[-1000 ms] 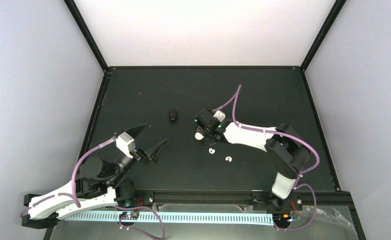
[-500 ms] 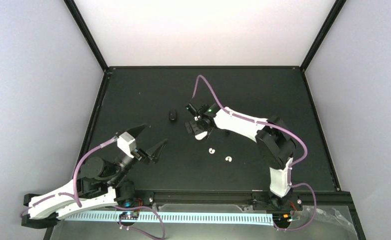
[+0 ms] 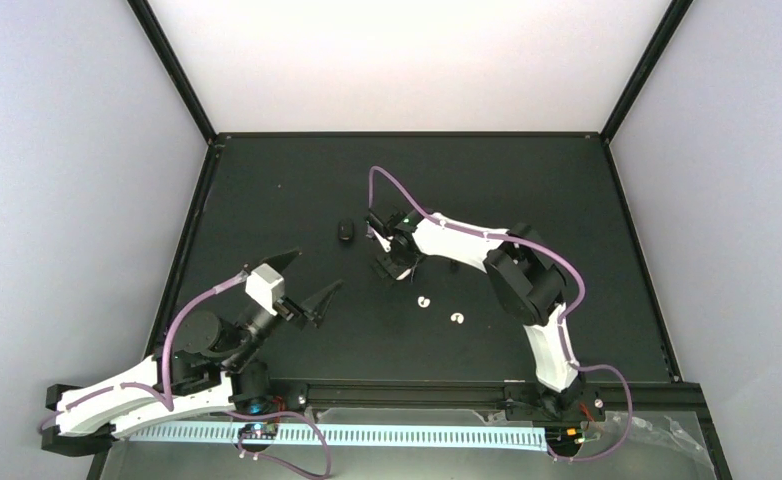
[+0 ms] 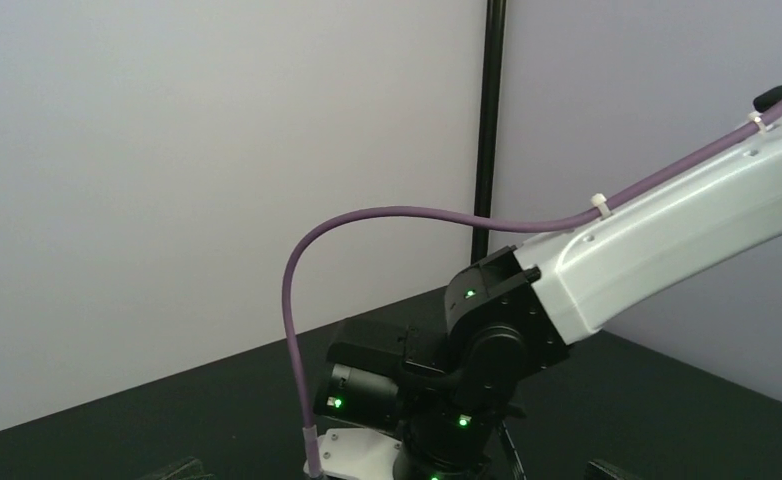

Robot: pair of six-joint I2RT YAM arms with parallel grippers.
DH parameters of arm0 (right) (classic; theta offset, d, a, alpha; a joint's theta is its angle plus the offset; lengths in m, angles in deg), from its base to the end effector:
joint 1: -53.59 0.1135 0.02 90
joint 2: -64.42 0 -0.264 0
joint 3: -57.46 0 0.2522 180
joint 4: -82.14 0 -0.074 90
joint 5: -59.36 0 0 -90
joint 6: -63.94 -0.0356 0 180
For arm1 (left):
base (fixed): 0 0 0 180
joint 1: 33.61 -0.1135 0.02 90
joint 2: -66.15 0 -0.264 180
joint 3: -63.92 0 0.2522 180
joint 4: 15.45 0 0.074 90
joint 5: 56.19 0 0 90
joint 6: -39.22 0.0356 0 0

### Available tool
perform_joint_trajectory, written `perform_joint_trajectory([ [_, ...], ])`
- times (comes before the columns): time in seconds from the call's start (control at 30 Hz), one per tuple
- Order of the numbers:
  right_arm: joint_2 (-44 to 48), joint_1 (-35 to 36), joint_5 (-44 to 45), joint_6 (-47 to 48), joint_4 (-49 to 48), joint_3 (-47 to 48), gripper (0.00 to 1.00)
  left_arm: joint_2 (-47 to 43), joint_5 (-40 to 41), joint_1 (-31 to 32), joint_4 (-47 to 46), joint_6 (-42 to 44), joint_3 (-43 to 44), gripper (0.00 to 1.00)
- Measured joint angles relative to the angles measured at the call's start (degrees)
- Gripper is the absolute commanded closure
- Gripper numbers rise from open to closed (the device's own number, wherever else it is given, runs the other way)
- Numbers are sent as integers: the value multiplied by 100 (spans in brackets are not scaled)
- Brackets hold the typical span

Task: Insert the wireless bluetooth earbuds into the charging case
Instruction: Pick up the charging case at the center of the board.

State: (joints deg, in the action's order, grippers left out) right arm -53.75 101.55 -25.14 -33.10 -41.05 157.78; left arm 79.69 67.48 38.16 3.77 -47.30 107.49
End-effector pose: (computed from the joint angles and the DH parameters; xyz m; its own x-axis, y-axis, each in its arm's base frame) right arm 0.2795 0.3049 0.1634 -0.7294 -0.6268 -0.2739 -0.6377 0.7680 -0.0593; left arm 0.0449 -0.0731 0.3210 0.0962 -0.1306 -0.9868 0.6154 0.7870 -0.0442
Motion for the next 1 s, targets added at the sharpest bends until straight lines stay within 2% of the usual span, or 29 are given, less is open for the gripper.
perform_joint_trajectory([
  [0.5, -428, -177, -402, 339, 221, 448, 25, 144, -15, 0, 26, 57, 0, 1],
  [0.6, -487, -177, -433, 332, 269, 542, 30, 162, -37, 0, 31, 57, 0, 1],
  [0.73, -505, -177, -431, 267, 271, 566, 47, 162, -39, 0, 31, 59, 0, 1],
  [0.8, -494, -177, -422, 157, 251, 557, 52, 162, -39, 0, 31, 61, 0, 1],
  [1.0, -85, -199, -372, -514, -50, -11, 57, 162, -24, 0, 33, 61, 0, 1],
])
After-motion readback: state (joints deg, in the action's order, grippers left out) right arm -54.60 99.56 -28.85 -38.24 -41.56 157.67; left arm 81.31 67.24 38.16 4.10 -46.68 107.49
